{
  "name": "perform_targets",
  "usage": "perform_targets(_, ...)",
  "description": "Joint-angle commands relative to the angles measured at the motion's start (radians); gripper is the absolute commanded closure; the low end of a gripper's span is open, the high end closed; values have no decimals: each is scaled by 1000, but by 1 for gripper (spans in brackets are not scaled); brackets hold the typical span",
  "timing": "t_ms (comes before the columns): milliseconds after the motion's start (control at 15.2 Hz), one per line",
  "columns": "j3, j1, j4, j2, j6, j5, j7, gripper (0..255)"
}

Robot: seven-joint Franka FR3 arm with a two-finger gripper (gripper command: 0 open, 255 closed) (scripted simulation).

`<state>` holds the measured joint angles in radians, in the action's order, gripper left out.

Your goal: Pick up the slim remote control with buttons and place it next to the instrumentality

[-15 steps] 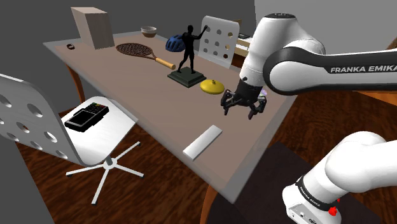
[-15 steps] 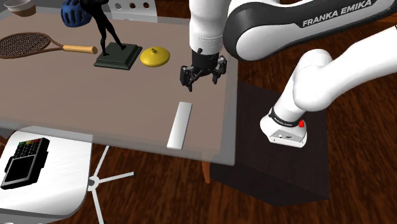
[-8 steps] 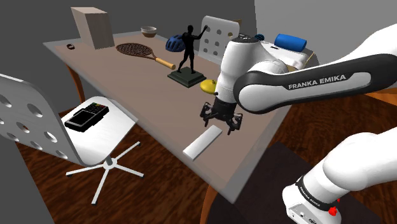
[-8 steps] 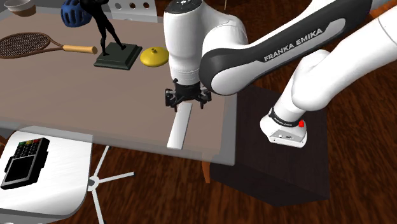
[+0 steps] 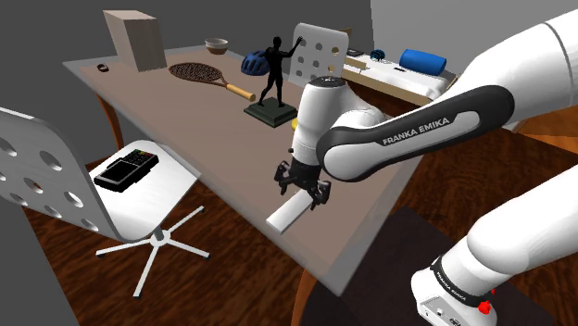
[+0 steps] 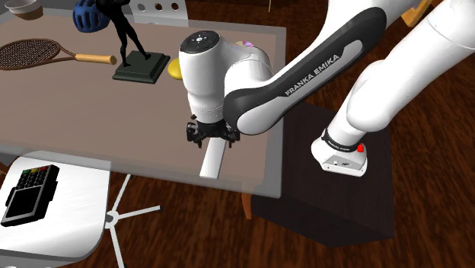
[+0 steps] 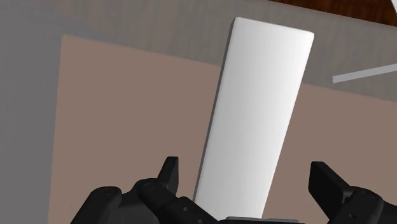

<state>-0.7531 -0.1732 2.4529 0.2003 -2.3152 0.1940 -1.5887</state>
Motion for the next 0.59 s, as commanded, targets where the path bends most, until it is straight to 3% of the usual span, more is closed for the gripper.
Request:
perform_targets(0,-9,-6,10,-25,-32,-16,-14,0)
perform_targets(132,-21,-15,23,-59,-73,-41,-33,0)
perform_targets(528,-21,-14,23,-59,-73,-41,-33,0)
